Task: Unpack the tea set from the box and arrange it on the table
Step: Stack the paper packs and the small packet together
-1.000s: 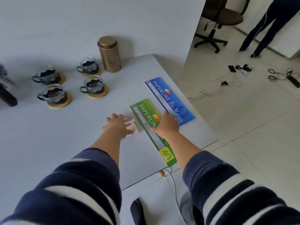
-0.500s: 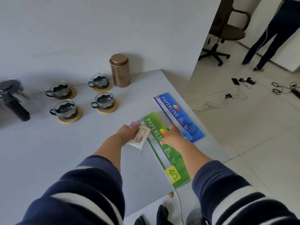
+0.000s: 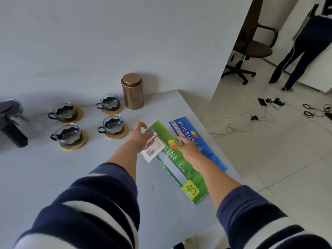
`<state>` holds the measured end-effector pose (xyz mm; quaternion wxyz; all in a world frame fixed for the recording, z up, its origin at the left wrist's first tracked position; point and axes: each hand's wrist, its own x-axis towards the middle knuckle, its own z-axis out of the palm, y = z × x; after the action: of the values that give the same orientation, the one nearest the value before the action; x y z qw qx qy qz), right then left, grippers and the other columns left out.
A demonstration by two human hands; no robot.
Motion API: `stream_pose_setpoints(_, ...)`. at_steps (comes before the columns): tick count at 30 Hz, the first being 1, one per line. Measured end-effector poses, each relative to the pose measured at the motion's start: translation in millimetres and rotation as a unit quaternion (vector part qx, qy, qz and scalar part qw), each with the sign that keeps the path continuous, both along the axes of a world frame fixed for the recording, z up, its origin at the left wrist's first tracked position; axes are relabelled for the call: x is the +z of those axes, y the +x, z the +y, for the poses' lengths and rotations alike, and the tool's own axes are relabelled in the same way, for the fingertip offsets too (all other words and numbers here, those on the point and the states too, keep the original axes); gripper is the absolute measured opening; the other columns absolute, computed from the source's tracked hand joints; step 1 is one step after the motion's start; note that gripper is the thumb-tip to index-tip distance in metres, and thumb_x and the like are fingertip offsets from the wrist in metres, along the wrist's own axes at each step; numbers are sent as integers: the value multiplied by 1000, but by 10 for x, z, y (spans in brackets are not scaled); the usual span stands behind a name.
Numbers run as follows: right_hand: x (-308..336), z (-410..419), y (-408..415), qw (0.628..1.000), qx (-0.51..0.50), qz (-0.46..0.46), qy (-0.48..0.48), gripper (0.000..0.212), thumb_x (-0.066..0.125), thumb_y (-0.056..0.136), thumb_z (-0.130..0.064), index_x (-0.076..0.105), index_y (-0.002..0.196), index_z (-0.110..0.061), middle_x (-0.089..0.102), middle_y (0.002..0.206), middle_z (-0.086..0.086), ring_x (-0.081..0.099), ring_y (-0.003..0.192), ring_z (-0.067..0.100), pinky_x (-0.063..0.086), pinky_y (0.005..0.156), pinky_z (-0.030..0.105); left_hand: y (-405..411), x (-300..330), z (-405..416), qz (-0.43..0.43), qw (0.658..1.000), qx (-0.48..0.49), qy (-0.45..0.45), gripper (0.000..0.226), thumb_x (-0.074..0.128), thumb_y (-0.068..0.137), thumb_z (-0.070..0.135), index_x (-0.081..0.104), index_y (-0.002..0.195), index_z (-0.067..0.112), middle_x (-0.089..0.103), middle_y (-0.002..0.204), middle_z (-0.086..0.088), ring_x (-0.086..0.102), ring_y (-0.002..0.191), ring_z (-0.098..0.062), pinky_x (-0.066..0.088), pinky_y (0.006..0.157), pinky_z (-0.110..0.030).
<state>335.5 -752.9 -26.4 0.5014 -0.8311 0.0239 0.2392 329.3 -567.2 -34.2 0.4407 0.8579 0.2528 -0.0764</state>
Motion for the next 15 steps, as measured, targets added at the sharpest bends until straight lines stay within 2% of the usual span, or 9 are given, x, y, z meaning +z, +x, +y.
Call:
stream_pose_setpoints(2,-48,-14,131,1000,-2,0,0,48,37,95,4,50,135,-18,46,143,8,52,121,35,47,89,41,75,10,3,9,999,29,-30,39,64,89,36,41,118,21,59,107,-13,59,75,-27,47,58,-31)
stream_pose_setpoints(3,-78,-20,197,1000,0,4,4,48,38,94,5,50,135,-18,46,145,9,52,120,34,47,87,40,108,-2,-15,10,998,48,-50,44,67,87,35,41,119,20,62,102,-12,60,73,-25,49,58,-32)
stream_pose_setpoints(5,-150,-29,320,1000,7,14,9,48,40,94,3,49,137,-18,45,146,10,52,116,28,45,81,33,175,-31,-82,-8,992,88,-88,55,71,84,35,41,126,17,65,101,-12,65,81,-27,53,65,-35)
stream_pose_setpoints(7,-226,-55,436,1000,13,22,3,47,42,95,1,49,138,-17,47,144,11,52,121,30,46,86,37,267,-53,-140,-19,990,101,-96,60,71,84,34,42,132,13,66,110,-14,67,95,-31,54,77,-39)
stream_pose_setpoints(9,-302,-99,554,1000,19,16,-15,47,41,94,-3,51,137,-19,47,145,8,48,128,31,44,95,38,355,-67,-163,-10,991,99,-88,60,69,86,36,42,133,10,65,113,-14,66,99,-32,55,83,-40)
stream_pose_setpoints(10,-332,-130,624,998,28,-3,-54,46,40,94,-6,51,137,-22,46,146,7,46,129,30,43,94,35,394,-73,-163,-1,992,96,-82,60,68,86,37,42,132,9,65,114,-14,66,100,-32,55,85,-42)
stream_pose_setpoints(12,-376,-205,759,974,49,-61,-214,47,46,94,-20,43,141,-27,41,145,9,39,130,29,40,96,37,465,-99,-155,13,994,90,-66,60,64,88,40,40,133,8,64,114,-15,65,100,-33,54,88,-45)
stream_pose_setpoints(13,-389,-242,815,954,51,-76,-286,54,52,93,-28,36,144,-26,38,144,10,36,130,30,38,99,40,490,-115,-153,16,994,89,-58,60,63,89,40,39,134,9,64,114,-15,65,100,-33,54,88,-46)
stream_pose_setpoints(15,-413,-268,902,937,38,-55,-344,76,65,85,-40,26,146,-19,34,144,13,34,131,33,37,102,43,539,-158,-143,21,994,88,-54,58,62,89,40,38,134,10,63,112,-14,66,98,-33,55,87,-46)
